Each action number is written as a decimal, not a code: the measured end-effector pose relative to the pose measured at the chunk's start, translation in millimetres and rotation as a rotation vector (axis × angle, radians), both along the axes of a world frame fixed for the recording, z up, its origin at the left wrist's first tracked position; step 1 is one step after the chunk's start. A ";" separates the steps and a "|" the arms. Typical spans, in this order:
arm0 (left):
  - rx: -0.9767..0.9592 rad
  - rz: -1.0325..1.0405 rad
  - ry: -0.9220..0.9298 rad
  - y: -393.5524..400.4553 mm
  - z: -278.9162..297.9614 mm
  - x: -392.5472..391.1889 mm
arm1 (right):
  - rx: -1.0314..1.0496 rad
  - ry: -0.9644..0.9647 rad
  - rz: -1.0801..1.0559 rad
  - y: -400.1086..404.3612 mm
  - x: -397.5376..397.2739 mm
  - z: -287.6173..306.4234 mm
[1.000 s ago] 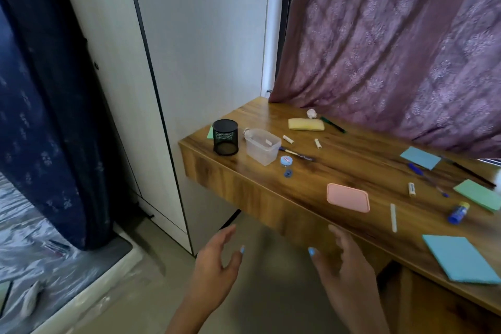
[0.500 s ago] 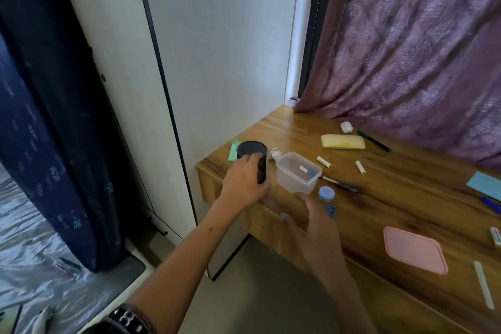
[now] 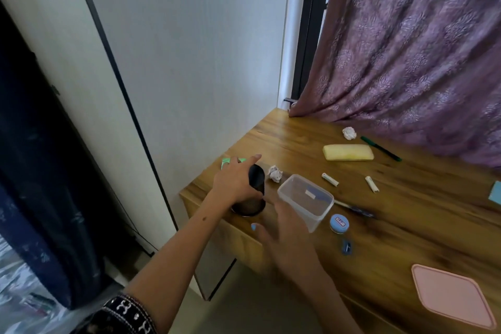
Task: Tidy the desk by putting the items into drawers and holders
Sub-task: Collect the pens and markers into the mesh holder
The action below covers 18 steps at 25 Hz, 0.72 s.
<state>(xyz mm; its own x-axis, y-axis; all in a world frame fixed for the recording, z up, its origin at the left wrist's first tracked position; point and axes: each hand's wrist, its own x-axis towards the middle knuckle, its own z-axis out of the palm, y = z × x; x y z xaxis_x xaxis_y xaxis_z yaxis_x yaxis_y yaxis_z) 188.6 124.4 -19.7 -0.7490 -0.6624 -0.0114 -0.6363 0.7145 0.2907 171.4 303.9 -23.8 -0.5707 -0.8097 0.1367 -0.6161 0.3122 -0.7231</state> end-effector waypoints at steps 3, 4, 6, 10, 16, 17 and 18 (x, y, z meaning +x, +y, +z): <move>0.213 0.063 0.367 -8.4 14.5 26.5 | -0.091 -0.079 -0.031 -5.7 0.1 12.5; 0.356 0.118 0.550 -10.2 20.5 37.1 | -0.121 -0.131 -0.070 -8.1 -0.7 18.2; 0.754 0.209 0.891 -10.7 31.8 50.7 | -0.158 -0.294 -0.154 -18.4 -5.6 29.9; 1.204 0.062 1.165 -6.2 27.3 50.2 | -0.320 -0.713 -0.141 -46.5 -21.2 44.9; 1.113 -0.178 0.941 -11.1 1.0 46.8 | -0.332 -0.582 -0.224 -61.7 -30.6 48.3; 1.077 -0.205 0.913 -10.7 -2.6 48.1 | -0.268 -0.500 -0.203 -60.7 -28.7 49.6; 1.063 -0.220 0.903 -8.8 -5.2 48.8 | -0.218 -0.432 -0.180 -59.2 -26.3 50.7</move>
